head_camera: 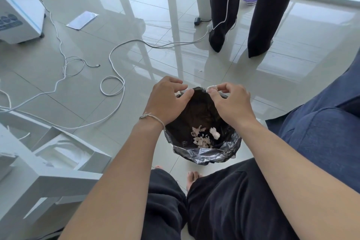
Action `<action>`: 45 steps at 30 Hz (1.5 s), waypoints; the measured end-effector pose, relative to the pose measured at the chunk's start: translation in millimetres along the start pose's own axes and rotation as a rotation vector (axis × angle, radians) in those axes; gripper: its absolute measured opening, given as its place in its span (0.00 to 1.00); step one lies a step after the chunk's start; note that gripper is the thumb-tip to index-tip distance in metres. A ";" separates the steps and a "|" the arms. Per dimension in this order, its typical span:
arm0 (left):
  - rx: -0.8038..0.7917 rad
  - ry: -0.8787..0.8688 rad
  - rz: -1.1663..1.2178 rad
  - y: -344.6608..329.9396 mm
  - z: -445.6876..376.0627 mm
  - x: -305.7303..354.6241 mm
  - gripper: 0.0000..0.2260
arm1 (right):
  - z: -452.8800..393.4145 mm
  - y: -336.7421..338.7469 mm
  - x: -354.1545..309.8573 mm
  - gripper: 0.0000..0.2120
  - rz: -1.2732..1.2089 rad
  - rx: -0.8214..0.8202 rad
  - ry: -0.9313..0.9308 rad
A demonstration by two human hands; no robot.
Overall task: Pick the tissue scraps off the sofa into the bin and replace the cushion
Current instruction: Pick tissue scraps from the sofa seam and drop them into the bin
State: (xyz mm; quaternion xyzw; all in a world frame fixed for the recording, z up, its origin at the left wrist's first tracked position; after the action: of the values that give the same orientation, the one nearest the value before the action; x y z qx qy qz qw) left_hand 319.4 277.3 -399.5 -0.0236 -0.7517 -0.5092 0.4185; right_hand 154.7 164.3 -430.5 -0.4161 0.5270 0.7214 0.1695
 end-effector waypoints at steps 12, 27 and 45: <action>-0.022 -0.035 0.019 1.3 2.2 1.5 0.12 | -0.6 -2.2 0.2 0.14 0.015 -0.002 0.008; -0.017 -0.018 0.031 4.9 3.3 3.6 0.10 | -2.9 -9.1 2.2 0.14 -0.017 -0.072 0.025; -0.015 -0.038 0.040 4.2 1.8 2.2 0.13 | -3.0 -10.0 1.7 0.18 -0.038 -0.078 0.034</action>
State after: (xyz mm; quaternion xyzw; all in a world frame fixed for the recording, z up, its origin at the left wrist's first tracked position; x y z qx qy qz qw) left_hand 318.8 279.8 -395.2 -0.0515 -0.7549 -0.5059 0.4142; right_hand 161.8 165.2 -438.3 -0.4444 0.4933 0.7309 0.1580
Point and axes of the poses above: each hand's wrist, its own z-axis away from the middle knuckle, its own y-axis out of the back of the hand, x = y × z, the point moved 7 cm from there along -z, towards the middle knuckle
